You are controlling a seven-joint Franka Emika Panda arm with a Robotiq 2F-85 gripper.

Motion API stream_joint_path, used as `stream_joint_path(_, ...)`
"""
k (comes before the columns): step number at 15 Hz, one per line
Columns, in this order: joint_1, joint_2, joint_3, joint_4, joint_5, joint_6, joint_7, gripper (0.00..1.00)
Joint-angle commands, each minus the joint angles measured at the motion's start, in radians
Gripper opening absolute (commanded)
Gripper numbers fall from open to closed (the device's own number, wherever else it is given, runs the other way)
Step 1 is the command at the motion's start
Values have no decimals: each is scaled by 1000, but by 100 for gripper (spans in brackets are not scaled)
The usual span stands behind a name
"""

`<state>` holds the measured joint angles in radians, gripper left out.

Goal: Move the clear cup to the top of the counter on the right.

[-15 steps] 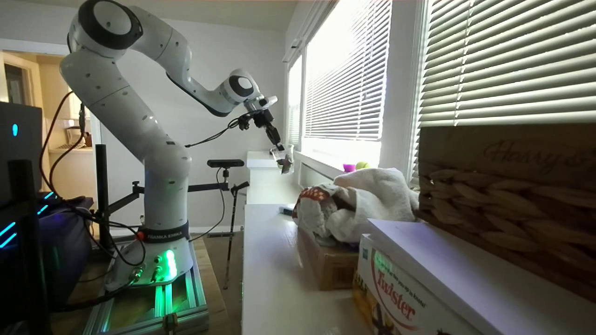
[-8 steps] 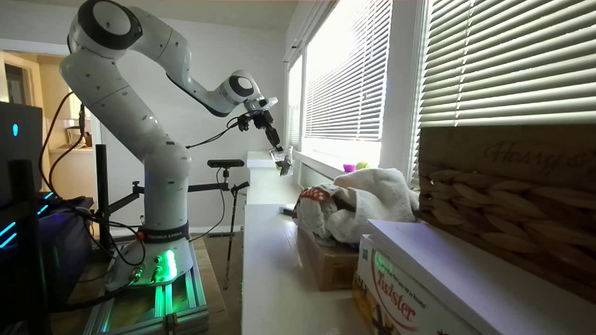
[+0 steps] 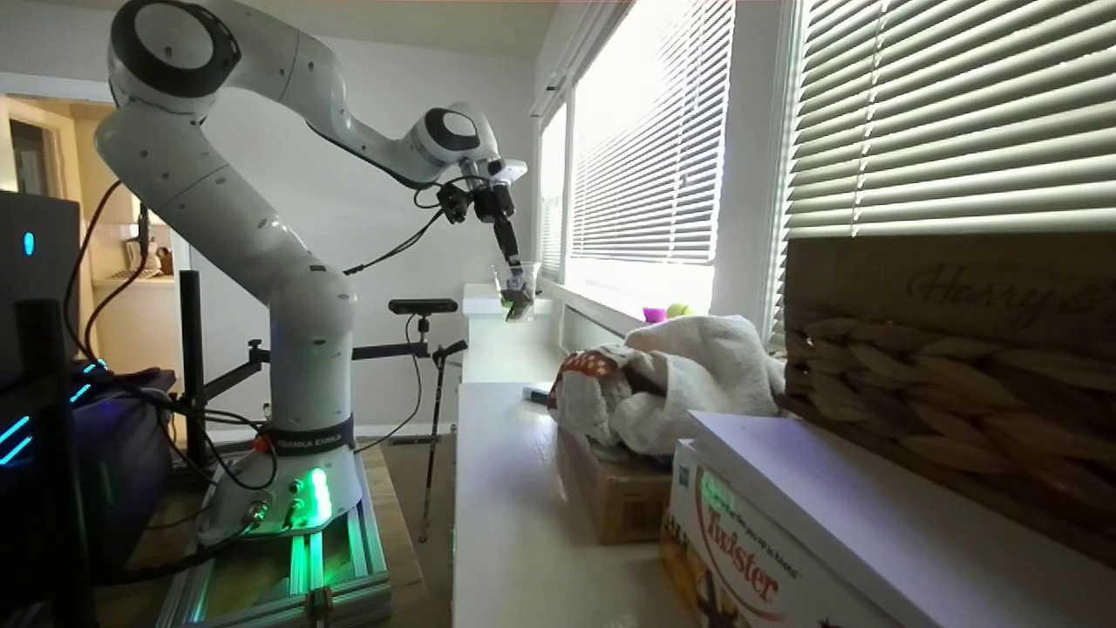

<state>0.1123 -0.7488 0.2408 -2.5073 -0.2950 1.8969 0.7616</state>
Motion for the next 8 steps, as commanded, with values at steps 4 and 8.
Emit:
stream_joint_path(4, -101, -165, -43, -25, 25, -148, -11, 1)
stream_joint_path(8, -170, -201, -78, -61, 8, -138, 0, 1)
